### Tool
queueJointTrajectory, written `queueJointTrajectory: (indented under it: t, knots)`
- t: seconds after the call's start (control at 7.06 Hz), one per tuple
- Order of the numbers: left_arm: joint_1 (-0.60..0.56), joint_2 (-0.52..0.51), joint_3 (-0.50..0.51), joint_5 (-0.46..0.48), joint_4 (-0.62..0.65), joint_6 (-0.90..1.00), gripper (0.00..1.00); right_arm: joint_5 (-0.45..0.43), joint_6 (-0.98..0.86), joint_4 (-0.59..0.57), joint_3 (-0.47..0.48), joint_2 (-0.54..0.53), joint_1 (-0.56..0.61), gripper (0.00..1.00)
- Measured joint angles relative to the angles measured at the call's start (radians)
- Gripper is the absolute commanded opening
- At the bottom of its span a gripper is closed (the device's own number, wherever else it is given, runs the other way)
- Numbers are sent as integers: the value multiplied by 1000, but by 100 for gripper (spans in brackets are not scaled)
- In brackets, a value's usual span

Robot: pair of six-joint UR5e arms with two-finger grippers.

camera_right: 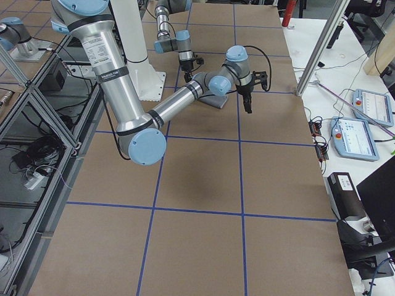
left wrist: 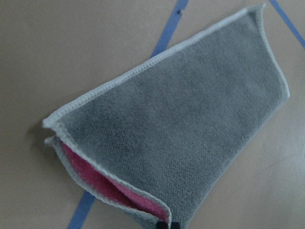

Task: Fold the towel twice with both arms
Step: 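Lift the strip end with the left gripper and fold it over the other half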

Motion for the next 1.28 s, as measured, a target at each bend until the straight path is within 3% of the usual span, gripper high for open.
queueJointTrajectory:
  t: [0.57, 1.28]
  knots:
    - [9, -105, 100, 1, -1, 3, 0, 0, 0, 0, 0, 4, 0, 100]
    - [5, -117, 104, 0, -4, 7, 0, 0, 6, 0, 3, 2, 0, 100]
